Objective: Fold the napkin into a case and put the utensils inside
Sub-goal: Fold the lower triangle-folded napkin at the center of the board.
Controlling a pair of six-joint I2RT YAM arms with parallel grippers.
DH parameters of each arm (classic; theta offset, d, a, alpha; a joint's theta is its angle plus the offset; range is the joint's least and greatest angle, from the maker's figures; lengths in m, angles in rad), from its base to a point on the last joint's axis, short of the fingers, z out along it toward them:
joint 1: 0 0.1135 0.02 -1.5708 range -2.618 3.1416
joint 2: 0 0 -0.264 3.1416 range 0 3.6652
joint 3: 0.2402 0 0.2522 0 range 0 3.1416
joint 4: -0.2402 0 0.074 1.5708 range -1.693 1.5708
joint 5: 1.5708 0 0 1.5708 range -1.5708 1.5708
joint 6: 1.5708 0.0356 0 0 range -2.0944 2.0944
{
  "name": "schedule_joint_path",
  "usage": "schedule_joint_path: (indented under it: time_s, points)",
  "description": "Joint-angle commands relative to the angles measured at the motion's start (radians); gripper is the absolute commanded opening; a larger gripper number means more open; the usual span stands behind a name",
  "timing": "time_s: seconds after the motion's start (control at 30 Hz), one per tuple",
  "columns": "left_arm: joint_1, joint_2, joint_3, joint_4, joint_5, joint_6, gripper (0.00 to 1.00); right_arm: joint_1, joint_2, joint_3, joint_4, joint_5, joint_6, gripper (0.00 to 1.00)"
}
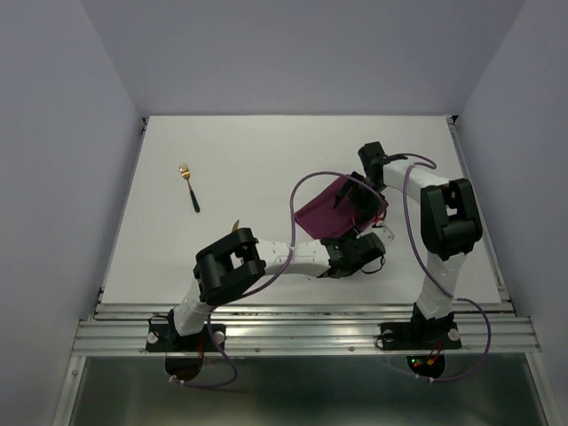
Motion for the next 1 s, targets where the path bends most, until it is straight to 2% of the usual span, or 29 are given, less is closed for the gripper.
schedule_joint_path:
  time_s: [0.0, 0.1, 0.2, 0.33, 0.43, 0.6, 0.9, 0.97]
  points:
    - [-0.004, 0.002, 0.051, 0.015, -0.045, 0.016, 0.57, 0.009, 0.069, -0.033, 0.05, 0.082, -0.03, 0.81]
    - [-0.004, 0.006, 0.054, 0.018, -0.056, 0.013, 0.52, 0.009, 0.066, -0.035, 0.05, 0.082, -0.03, 0.81]
    - [-0.003, 0.005, 0.058, 0.017, -0.082, 0.005, 0.41, 0.009, 0.064, -0.036, 0.049, 0.082, -0.03, 0.81]
    - [0.01, -0.003, 0.056, 0.012, -0.1, -0.016, 0.21, 0.009, 0.063, -0.041, 0.049, 0.085, -0.034, 0.81]
    - [0.042, -0.026, 0.045, 0.009, -0.064, -0.062, 0.04, 0.009, 0.058, -0.044, 0.05, 0.087, -0.043, 0.81]
    - [0.121, -0.119, -0.044, 0.073, 0.102, -0.153, 0.04, 0.009, 0.04, -0.045, 0.052, 0.105, -0.061, 0.83]
    - [0.273, -0.196, -0.18, 0.19, 0.375, -0.315, 0.04, 0.009, 0.044, -0.039, 0.052, 0.104, -0.06, 0.84]
    - [0.29, -0.202, -0.199, 0.207, 0.409, -0.343, 0.08, 0.009, 0.044, -0.041, 0.055, 0.101, -0.064, 0.84]
